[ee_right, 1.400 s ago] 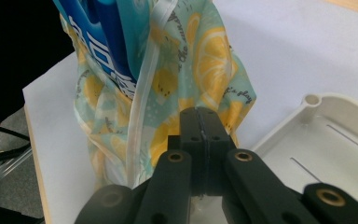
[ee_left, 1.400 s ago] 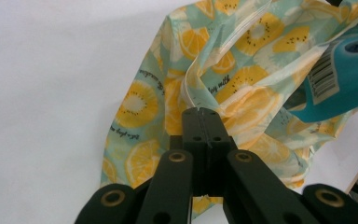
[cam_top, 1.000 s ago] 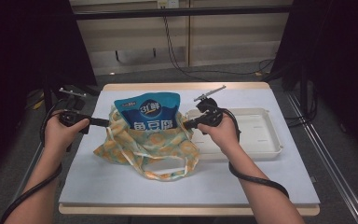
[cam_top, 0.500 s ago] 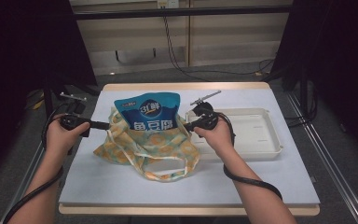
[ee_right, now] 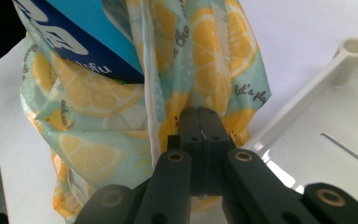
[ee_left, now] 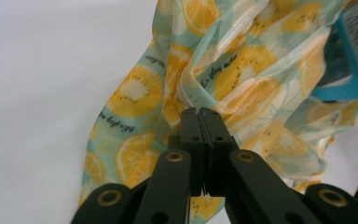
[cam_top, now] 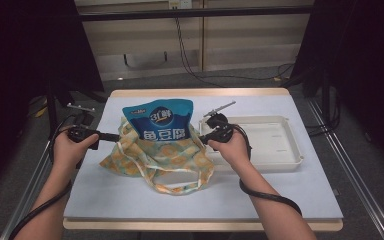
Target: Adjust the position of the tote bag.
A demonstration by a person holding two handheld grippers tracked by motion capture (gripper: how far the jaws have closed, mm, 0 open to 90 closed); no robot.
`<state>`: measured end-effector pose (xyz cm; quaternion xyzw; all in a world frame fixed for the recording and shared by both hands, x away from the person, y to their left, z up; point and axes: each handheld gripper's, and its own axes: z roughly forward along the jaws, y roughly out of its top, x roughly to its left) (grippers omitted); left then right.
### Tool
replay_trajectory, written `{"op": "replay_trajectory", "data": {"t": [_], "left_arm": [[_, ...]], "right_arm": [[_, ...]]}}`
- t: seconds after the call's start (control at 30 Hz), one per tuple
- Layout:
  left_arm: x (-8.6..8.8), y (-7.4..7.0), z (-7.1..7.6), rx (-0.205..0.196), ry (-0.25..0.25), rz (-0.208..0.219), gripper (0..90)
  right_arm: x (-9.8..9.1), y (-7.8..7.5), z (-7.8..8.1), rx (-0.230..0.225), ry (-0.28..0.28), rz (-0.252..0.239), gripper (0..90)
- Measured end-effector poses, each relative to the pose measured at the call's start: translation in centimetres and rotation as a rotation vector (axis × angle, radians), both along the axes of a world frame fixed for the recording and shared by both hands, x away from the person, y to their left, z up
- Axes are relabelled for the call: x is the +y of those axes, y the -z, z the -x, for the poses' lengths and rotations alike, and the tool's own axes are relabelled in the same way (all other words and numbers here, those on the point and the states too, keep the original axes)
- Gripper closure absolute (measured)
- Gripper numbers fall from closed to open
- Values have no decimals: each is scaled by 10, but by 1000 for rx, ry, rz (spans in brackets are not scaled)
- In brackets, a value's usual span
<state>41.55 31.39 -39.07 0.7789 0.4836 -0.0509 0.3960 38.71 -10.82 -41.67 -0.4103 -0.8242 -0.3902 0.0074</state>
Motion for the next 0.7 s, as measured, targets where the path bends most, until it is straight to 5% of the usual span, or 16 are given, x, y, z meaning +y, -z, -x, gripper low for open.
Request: {"op": "replay_trajectory", "data": {"t": [0.17, 0.37, 0.53, 0.7], "left_arm": [[1, -18, 2, -62, -13, 55, 784], [-7, -37, 8, -141, 31, 56, 619], [-21, -28, 13, -124, 110, 31, 535], [-30, -12, 19, -145, 128, -1, 550]], "right_arm": [[-4, -5, 1, -8, 4, 2, 898], [-2, -7, 2, -8, -2, 4, 897], [-1, -8, 2, -7, 4, 4, 897], [-1, -7, 2, -11, 4, -1, 896]]}}
